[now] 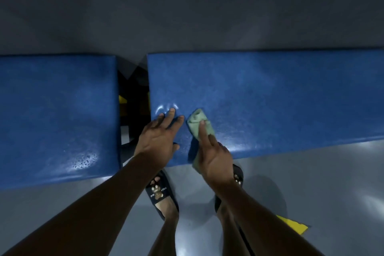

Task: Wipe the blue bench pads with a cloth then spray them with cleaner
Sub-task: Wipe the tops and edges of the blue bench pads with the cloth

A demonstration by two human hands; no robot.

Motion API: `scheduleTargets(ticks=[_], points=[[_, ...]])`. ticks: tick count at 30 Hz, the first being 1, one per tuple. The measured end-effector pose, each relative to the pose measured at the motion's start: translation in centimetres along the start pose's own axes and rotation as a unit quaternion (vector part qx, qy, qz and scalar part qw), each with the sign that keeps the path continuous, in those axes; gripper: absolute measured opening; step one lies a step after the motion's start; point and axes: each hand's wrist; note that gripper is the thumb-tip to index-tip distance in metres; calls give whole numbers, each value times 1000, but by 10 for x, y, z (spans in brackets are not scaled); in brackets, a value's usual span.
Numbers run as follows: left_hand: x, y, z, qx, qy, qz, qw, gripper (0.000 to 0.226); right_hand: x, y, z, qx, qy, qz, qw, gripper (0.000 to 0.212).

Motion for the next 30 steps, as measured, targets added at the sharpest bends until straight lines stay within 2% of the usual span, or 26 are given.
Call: scheduleTargets(ticks=[2, 3, 4, 5, 6, 8, 9, 10, 12, 13, 15, 18, 20, 22, 23, 25, 28, 30], points=[[1, 1, -3, 9, -9, 1, 1000, 87, -28, 13, -8, 4, -44, -127, 991, 81], [2, 1, -4, 9, -14, -1, 1000, 86, -43, 22, -20, 10, -70, -153, 986, 78], [2, 1, -5, 9, -14, -4, 1000, 86, -65, 31, -32, 17, -102, -139, 985, 74], [2, 2, -5, 10, -14, -5, 1000, 85, -88, 41, -45, 27, -127, -81, 988, 71], [2, 2, -6, 13, -13, -5, 1000, 85, -108, 52, -60, 45, -143, 15, 989, 70], [2, 2, -5, 12, -16, -5, 1000, 86, -141, 65, -80, 57, -134, 246, 958, 78], [3, 1, -5, 8, -19, -5, 1000, 86, -144, 67, -82, 38, -112, 326, 938, 86], [4, 1, -5, 2, -20, -4, 1000, 86, -138, 67, -76, 10, -92, 370, 925, 93], [4, 0, -6, -4, -21, -4, 1000, 86, -108, 61, -47, -59, -33, 382, 922, 93], [4, 0, -6, -9, -18, -4, 1000, 87, -83, 58, -31, -87, -8, 361, 928, 88], [3, -1, -8, -20, -10, 1, 1000, 90, -29, 49, 2, -106, 12, 228, 968, 72], [5, 2, -8, -25, -11, 5, 1000, 90, 21, 42, 17, -32, -31, -5, 999, 71], [4, 6, -11, -16, -7, 4, 1000, 89, 3, 55, 7, -13, -22, -120, 992, 70], [3, 11, -14, -17, -11, -2, 1000, 91, -39, 78, -6, -25, -41, -148, 988, 67], [3, 13, -16, -22, -10, -5, 1000, 92, -62, 91, -17, -20, -55, -105, 993, 71], [2, 13, -20, -31, 3, 1, 1000, 93, -110, 120, -43, 8, -70, 69, 995, 83], [-1, 12, -22, -27, 37, -1, 999, 94, -144, 150, -71, 18, -77, 308, 948, 97], [0, 13, -22, -14, 34, -9, 999, 89, -124, 151, -59, -25, -20, 369, 929, 98]])
Point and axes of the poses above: each hand's wrist, its own y-axis towards the middle knuckle, its own z-axis out of the palm, x = y × z, and after that the axes turned 14 degrees about -x, right-handed
